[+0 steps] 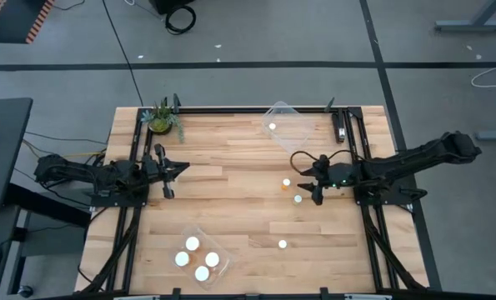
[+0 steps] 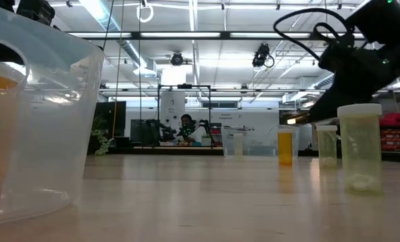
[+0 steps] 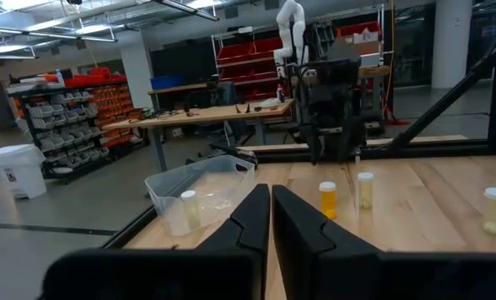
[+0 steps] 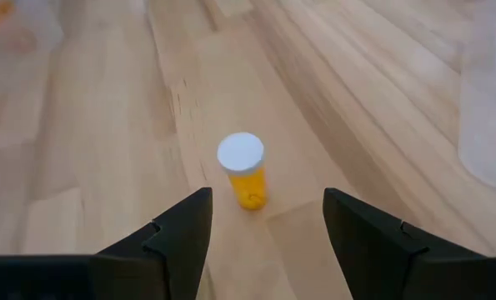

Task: Pick and place medicine bottles into bin by pill shape (circle, oval)
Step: Put the orange tablet bottle into the top transparent bin

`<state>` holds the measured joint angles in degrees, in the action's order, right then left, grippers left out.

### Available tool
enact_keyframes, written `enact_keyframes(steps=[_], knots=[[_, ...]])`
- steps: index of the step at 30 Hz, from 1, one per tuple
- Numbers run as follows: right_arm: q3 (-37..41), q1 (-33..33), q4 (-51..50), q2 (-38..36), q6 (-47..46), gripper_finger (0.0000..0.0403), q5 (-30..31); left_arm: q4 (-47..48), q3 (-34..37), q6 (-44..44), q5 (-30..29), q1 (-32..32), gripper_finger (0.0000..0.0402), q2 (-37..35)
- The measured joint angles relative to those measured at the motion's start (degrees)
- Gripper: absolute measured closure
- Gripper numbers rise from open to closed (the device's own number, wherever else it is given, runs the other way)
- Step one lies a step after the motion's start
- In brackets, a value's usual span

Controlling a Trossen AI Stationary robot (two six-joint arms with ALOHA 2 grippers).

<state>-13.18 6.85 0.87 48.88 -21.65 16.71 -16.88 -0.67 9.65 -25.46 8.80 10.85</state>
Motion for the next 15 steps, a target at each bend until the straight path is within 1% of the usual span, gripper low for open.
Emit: enact_keyframes(steps=[9, 15], knots=[[-11.5, 0.1, -11.1, 12.4, 3.9, 0.0166, 0.0, 0.0, 0.0, 0.0, 0.0, 0.0, 0.0365, 0.0], [-17.1, 0.1, -17.2, 18.8, 3.9, 0.0166, -0.3, 0.0, 0.0, 0.0, 0.0, 0.0, 0.0373, 0.0]])
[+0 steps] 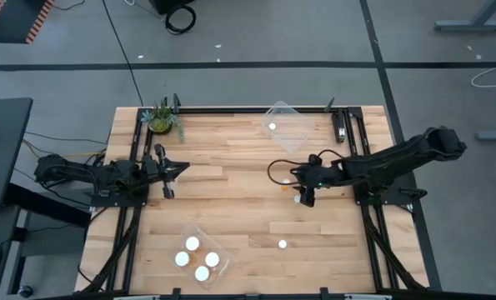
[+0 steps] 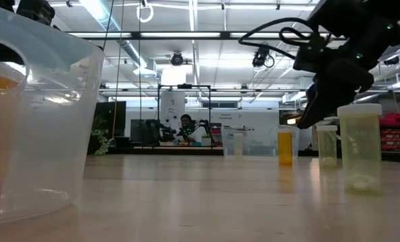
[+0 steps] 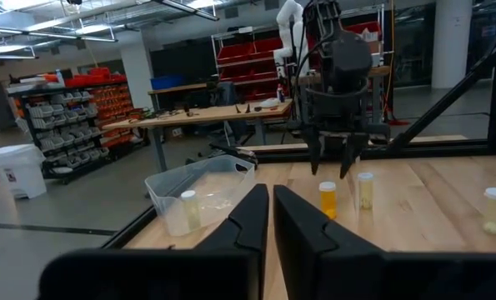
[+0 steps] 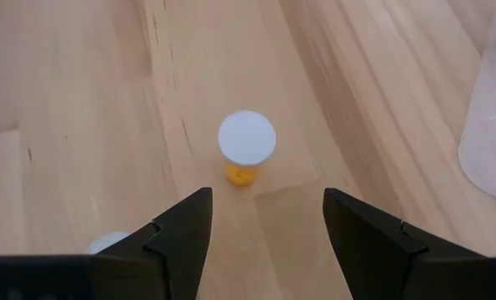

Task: Pick and place medicine bottles into bin by pill shape (circle, oval)
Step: Put the orange tablet bottle into the top transparent bin

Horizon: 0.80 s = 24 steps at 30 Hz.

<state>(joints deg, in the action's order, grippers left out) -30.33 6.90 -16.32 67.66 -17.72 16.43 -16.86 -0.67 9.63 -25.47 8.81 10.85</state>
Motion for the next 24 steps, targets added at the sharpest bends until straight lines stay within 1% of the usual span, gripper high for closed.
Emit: enact_keyframes(steps=[6, 9, 16, 24], knots=[[-5.3, -0.2, -5.1, 4.1, 1.3, 0.0166, -0.6, 0.0, 0.0, 0.0, 0.0, 0.0, 0.0377, 0.0], [-7.4, -1.1, -7.3, 5.8, 1.1, 0.0166, -2.8, 0.0, 0.0, 0.0, 0.0, 0.0, 0.0371, 0.0], [-10.2, -4.0, -9.6, 10.0, 1.3, 0.0166, -6.9, 0.0, 0.0, 0.0, 0.0, 0.0, 0.0363, 0.0], [-13.7, -4.7, -12.5, 14.6, 1.8, 0.0166, -8.1, 0.0, 0.0, 0.0, 0.0, 0.0, 0.0374, 0.0]])
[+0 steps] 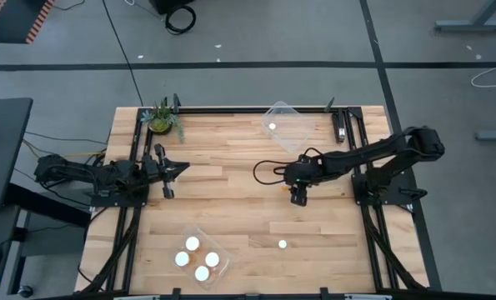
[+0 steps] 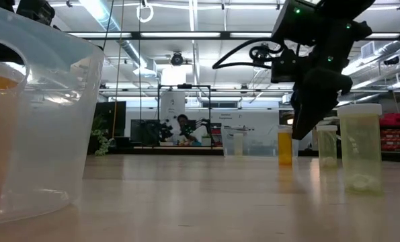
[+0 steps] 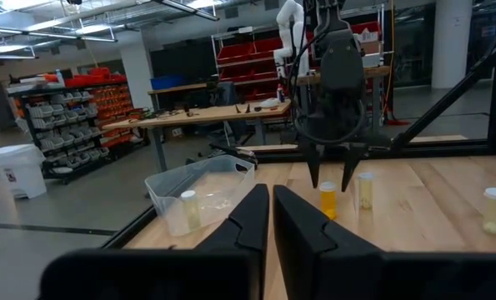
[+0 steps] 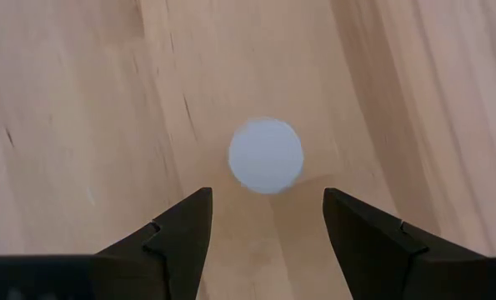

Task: Pick and place medicine bottles into bin by pill shape (circle, oval)
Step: Put the orange tablet bottle into the top transparent bin

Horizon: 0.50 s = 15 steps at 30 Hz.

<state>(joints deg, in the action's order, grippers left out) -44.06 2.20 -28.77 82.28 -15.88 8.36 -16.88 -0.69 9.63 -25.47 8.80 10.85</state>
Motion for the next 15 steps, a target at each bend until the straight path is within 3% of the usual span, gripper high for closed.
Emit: enact_keyframes(steps=[15], knots=[[-4.6, -1.4, -1.8, 5.5, 0.9, 0.0166, -1.7, -0.2, 0.0, 0.0, 0.0, 0.0, 0.0368, 0.0]])
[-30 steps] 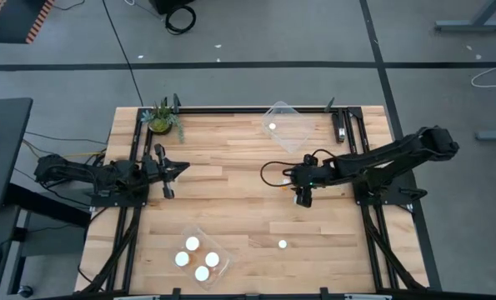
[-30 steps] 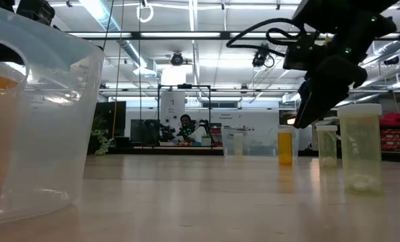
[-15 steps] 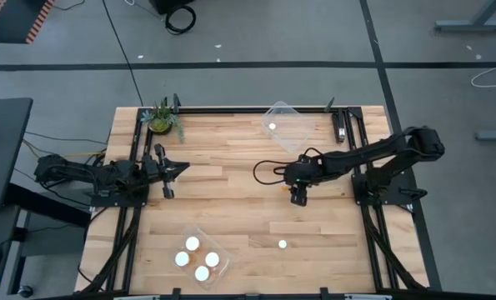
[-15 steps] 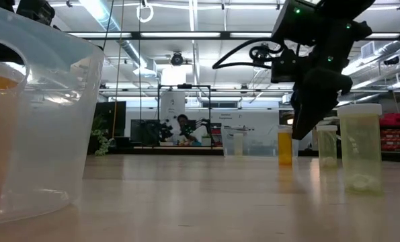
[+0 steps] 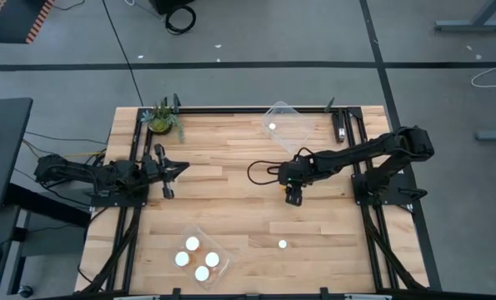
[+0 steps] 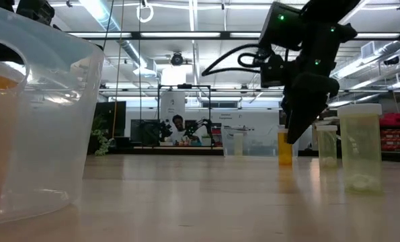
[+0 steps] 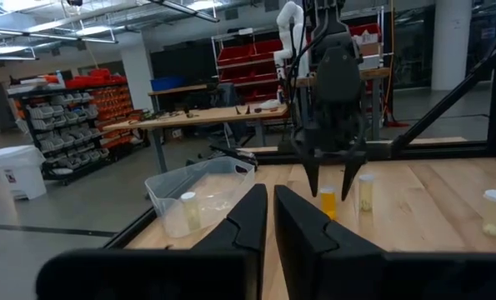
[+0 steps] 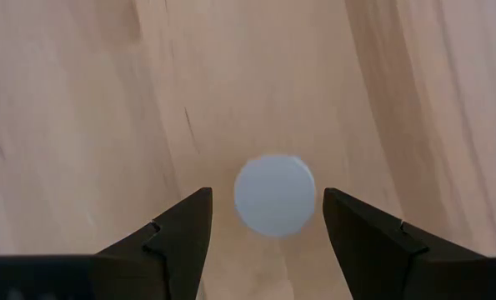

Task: Pick and place medicine bottles into bin by pill shape (circle, oval)
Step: Put the orange tablet bottle into the top transparent bin

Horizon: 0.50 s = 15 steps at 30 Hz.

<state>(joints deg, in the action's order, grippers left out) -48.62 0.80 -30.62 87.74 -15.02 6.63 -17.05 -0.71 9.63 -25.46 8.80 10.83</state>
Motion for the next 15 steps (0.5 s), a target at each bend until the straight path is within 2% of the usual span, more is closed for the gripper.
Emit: enact_keyframes(steps=[7, 15], knots=[[-1.2, -1.1, -1.0, 3.4, -0.1, 0.0166, -0.9, 0.1, 0.0, 0.0, 0.0, 0.0, 0.0378, 0.0], [-7.1, -1.2, -6.1, 9.9, 0.5, 0.0166, -1.0, 0.2, 0.0, 0.0, 0.0, 0.0, 0.0365, 0.0]])
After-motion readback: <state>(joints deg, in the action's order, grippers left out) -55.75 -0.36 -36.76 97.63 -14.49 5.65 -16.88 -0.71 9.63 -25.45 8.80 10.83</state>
